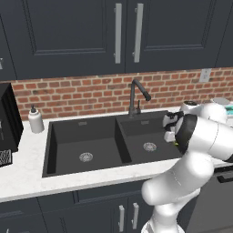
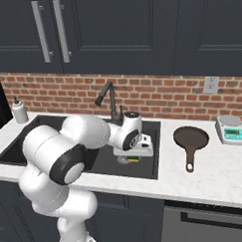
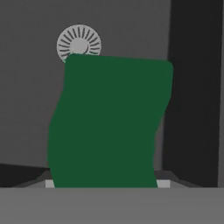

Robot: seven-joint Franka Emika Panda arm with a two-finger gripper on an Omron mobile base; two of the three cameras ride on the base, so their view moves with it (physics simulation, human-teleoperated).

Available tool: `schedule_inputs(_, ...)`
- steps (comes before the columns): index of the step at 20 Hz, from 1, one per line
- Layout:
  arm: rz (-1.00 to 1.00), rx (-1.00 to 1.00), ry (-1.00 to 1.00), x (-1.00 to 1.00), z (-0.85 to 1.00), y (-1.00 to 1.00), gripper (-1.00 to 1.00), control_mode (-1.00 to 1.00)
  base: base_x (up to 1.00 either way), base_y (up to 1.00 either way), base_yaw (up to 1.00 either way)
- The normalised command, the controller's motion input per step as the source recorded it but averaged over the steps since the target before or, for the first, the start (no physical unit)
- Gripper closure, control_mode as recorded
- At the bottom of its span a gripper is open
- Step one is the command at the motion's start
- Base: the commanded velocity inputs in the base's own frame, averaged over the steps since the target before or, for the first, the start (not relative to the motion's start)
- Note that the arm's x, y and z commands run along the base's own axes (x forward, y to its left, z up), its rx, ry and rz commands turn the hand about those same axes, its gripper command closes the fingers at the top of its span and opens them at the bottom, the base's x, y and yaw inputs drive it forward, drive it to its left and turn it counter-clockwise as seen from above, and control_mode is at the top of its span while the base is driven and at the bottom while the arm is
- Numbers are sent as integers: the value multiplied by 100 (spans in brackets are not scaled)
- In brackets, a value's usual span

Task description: Pick the pan and sponge and place them into the sink. Then turn on the water.

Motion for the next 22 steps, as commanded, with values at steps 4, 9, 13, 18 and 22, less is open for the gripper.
schedule_inputs(4, 0, 0, 0, 43, -40, 0, 100, -100, 0, 0, 0)
schedule_inputs(9, 0, 0, 0, 37, -41, 0, 100, -100, 0, 0, 0)
schedule_inputs(13, 0, 0, 0, 23, -43, 0, 100, -100, 0, 0, 0)
schedule_inputs(18, 0, 0, 0, 12, -46, 1, 100, -100, 0, 0, 0)
schedule_inputs(22, 0, 0, 0, 15, -45, 0, 100, -100, 0, 0, 0)
